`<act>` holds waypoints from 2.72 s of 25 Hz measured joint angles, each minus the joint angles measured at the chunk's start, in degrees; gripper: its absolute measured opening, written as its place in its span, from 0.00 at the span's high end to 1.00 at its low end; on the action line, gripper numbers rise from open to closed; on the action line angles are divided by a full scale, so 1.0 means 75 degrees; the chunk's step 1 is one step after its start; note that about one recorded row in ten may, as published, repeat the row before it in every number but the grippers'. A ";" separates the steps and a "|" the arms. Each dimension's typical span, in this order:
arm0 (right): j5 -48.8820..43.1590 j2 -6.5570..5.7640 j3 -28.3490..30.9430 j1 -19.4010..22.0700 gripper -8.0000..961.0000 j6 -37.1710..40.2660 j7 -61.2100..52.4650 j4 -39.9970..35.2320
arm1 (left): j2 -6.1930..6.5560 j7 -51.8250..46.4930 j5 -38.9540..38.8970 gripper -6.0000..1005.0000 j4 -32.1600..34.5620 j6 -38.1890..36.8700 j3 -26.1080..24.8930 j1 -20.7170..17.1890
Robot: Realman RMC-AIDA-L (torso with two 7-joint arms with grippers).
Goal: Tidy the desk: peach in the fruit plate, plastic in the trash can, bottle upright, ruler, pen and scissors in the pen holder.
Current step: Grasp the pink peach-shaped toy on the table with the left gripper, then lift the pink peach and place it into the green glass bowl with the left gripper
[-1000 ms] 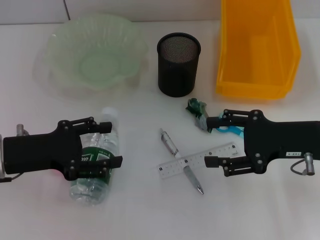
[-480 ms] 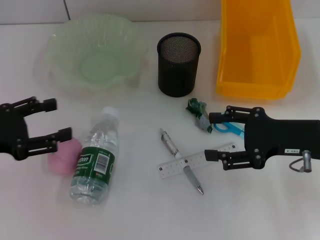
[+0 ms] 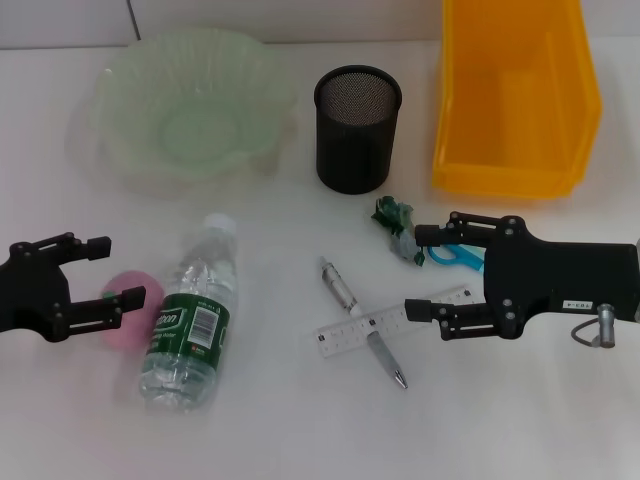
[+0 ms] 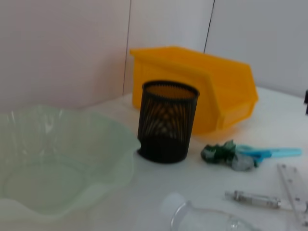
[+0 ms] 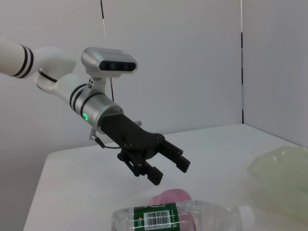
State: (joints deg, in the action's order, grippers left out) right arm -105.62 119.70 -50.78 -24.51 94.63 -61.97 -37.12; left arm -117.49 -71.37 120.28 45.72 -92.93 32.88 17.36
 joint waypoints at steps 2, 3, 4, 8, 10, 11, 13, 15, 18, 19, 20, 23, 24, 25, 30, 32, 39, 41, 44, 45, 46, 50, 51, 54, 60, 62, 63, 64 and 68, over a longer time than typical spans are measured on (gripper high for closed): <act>0.0000 0.0000 0.0009 0.0020 0.13 0.0000 0.0001 0.0001 | -0.0037 0.0000 0.0187 0.24 -0.0027 0.0150 -0.0009 0.0076; 0.0000 0.0000 0.0012 0.0031 0.13 0.0000 0.0001 0.0003 | -0.0037 0.0000 0.0187 0.25 -0.0027 0.0150 -0.0009 0.0076; 0.0000 0.0000 0.0013 0.0043 0.13 0.0000 0.0001 0.0003 | -0.0045 0.0000 0.0234 0.25 -0.0037 0.0219 -0.0010 0.0090; 0.0000 0.0000 0.0047 0.0090 0.13 0.0000 0.0001 0.0004 | -0.0051 -0.0010 0.0258 0.26 -0.0144 0.0470 0.0001 0.0107; 0.0000 0.0000 0.0061 0.0098 0.13 0.0001 0.0001 0.0005 | -0.0054 -0.0013 0.0276 0.26 -0.0159 0.0585 0.0010 0.0105; 0.0000 0.0000 0.0060 0.0100 0.13 0.0002 0.0001 0.0005 | -0.0061 -0.0030 0.0316 0.26 -0.0169 0.0681 0.0017 0.0100; 0.0000 0.0000 0.0059 0.0101 0.13 0.0001 0.0001 0.0005 | -0.0070 -0.0092 0.0428 0.27 -0.0205 0.0847 0.0021 0.0101; 0.0002 0.0000 0.0063 0.0103 0.13 0.0000 0.0001 0.0005 | -0.0076 -0.0179 0.0553 0.27 -0.0234 0.0993 0.0022 0.0110; 0.0005 0.0000 0.0076 0.0104 0.13 -0.0001 0.0001 0.0004 | -0.0089 -0.0194 0.0629 0.28 -0.0237 0.1135 0.0023 0.0119; 0.0007 0.0000 0.0077 0.0105 0.13 -0.0003 0.0001 0.0005 | -0.0095 -0.0168 0.0634 0.28 -0.0237 0.1194 0.0023 0.0122; 0.0008 0.0001 0.0078 0.0105 0.13 -0.0006 0.0001 0.0004 | -0.0102 -0.0131 0.0637 0.28 -0.0237 0.1277 0.0030 0.0123; 0.0010 0.0000 0.0079 0.0105 0.13 -0.0017 0.0001 0.0004 | -0.0100 -0.0085 0.0643 0.29 -0.0237 0.1353 0.0150 0.0124; 0.0010 0.0000 0.0079 0.0104 0.13 -0.0021 0.0001 0.0004 | -0.0093 -0.0084 0.0645 0.29 -0.0234 0.1338 0.0200 0.0125; 0.0010 0.0000 0.0079 0.0105 0.13 -0.0024 0.0001 0.0004 | -0.0089 -0.0084 0.0646 0.29 -0.0227 0.1314 0.0233 0.0127; 0.0010 0.0000 0.0079 0.0105 0.13 -0.0049 0.0001 0.0004 | -0.0094 -0.0084 0.0648 0.30 -0.0165 0.1248 0.0459 0.0124; 0.0010 0.0000 0.0077 0.0105 0.13 -0.0081 0.0001 0.0004 | -0.0097 -0.0084 0.0643 0.52 -0.0159 0.1244 0.0534 0.0118; 0.0010 0.0001 0.0074 0.0104 0.13 -0.0114 0.0001 0.0103 | -0.0097 -0.0082 0.0585 0.73 -0.0060 0.1205 0.0495 0.0093; 0.0010 0.0001 0.0076 0.0104 0.13 -0.0120 0.0001 0.0107 | -0.0096 -0.0083 0.0495 0.75 0.0039 0.1093 0.0398 0.0078; 0.0010 0.0000 0.0078 0.0104 0.13 -0.0125 0.0001 0.0109 | -0.0095 -0.0081 -0.0097 0.78 0.0324 0.0794 0.0196 0.0079; 0.0010 0.0000 0.0078 0.0104 0.13 -0.0125 0.0001 0.0110 | -0.0095 -0.0082 -0.0380 0.79 0.0417 0.0739 0.0166 0.0082; 0.0010 0.0001 0.0079 0.0104 0.13 -0.0126 0.0001 0.0110 | -0.0095 -0.0082 -0.0652 0.79 0.0507 0.0701 0.0151 0.0089; 0.0009 0.0001 0.0079 0.0103 0.13 -0.0126 0.0001 0.0111 | -0.0103 -0.0128 -0.1493 0.81 0.0595 0.0898 0.0171 0.0442; 0.0009 0.0001 0.0077 0.0104 0.13 -0.0126 0.0000 0.0110 | -0.0109 -0.0129 -0.1570 0.81 0.0539 0.0967 0.0172 0.0553; 0.0009 0.0001 0.0074 0.0104 0.13 -0.0125 -0.0004 0.0109 | -0.0153 -0.0106 -0.1907 0.83 0.0028 0.1485 0.0207 0.1309; 0.0009 0.0001 0.0042 0.0077 0.13 -0.0125 -0.0050 0.0110 | -0.0138 0.0000 -0.2022 0.88 -0.1136 0.3097 0.0216 0.2521; 0.0009 0.0001 0.0041 0.0073 0.13 -0.0125 -0.0061 0.0110 | -0.0138 0.0000 -0.2022 0.89 -0.1136 0.3097 0.0216 0.2521; 0.0009 0.0001 0.0047 0.0072 0.13 -0.0125 -0.0065 0.0110 | -0.0138 0.0000 -0.2022 0.90 -0.1136 0.3097 0.0216 0.2521; 0.0009 0.0000 0.0056 0.0074 0.13 -0.0124 -0.0066 0.0109 | -0.0149 0.0115 -0.2011 0.91 -0.1560 0.3979 0.0264 0.2966; 0.0009 0.0001 0.0069 0.0107 0.13 -0.0124 -0.0087 0.0110 | -0.0207 0.0195 -0.2162 0.88 -0.2076 0.5527 0.0647 0.3322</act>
State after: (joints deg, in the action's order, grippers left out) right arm -105.56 119.71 -50.26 -23.71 93.69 -62.62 -36.30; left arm -119.05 -69.91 104.07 30.15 -51.48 37.73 42.28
